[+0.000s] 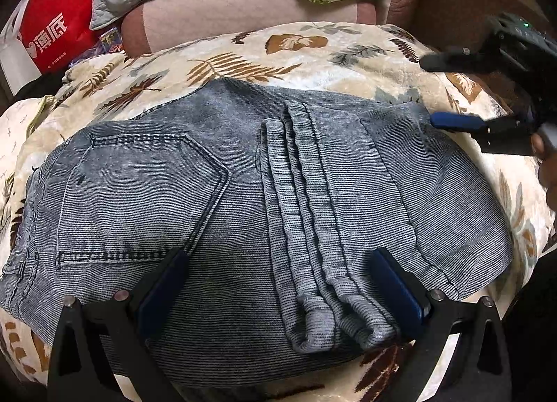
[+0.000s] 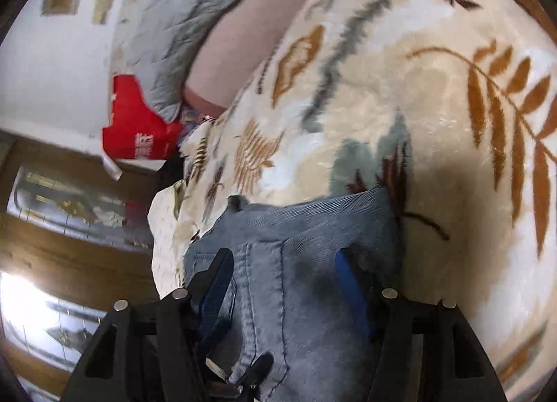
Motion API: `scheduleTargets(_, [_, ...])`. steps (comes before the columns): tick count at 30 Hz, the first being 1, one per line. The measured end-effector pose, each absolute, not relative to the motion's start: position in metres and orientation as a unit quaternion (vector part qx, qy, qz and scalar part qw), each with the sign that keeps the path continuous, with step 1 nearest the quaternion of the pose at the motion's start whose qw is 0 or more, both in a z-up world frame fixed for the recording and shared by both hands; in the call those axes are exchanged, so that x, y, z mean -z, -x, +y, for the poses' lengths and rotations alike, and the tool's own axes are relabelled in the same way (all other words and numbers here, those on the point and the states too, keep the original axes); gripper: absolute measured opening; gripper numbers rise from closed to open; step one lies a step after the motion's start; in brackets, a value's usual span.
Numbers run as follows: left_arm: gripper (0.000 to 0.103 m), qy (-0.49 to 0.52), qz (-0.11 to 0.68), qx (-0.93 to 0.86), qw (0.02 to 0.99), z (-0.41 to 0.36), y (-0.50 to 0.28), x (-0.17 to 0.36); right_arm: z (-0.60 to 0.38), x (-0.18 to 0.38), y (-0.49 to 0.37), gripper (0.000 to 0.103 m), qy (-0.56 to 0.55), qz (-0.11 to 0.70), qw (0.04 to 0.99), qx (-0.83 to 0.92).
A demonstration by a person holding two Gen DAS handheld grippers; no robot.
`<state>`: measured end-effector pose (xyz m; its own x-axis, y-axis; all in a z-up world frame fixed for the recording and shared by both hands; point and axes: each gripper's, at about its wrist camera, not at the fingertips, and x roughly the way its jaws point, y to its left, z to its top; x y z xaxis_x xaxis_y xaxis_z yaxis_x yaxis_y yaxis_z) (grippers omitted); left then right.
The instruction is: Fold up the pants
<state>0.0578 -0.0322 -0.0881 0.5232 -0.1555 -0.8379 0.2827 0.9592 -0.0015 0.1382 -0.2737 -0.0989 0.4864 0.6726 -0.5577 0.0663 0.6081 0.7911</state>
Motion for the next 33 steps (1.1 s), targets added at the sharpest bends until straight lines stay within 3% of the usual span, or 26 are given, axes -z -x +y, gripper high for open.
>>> scheduleTargets(4, [0.103, -0.055, 0.473, 0.142, 0.868, -0.027, -0.059, 0.083, -0.284, 0.118, -0.136, 0.074, -0.391, 0.491, 0.763, -0.154])
scheduleTargets(13, [0.103, 0.142, 0.408, 0.091, 0.897, 0.09, -0.027, 0.033, -0.23, 0.057, -0.107, 0.074, -0.296, 0.492, 0.798, -0.184])
scheduleTargets(20, [0.103, 0.282, 0.392, -0.026, 0.875, 0.196, -0.011, 0.047, -0.158, 0.045, -0.157, 0.074, -0.303, 0.506, 0.766, -0.254])
scheduleTargets(28, [0.103, 0.334, 0.401, -0.056, 0.851, 0.234, -0.014, 0.068, -0.1, 0.125, -0.256, 0.075, -0.322, 0.591, 0.714, -0.195])
scheduleTargets(33, [0.103, 0.398, 0.404, -0.053, 0.822, 0.25, -0.017, 0.083, -0.095, 0.087, -0.23, 0.074, -0.284, 0.567, 0.746, -0.205])
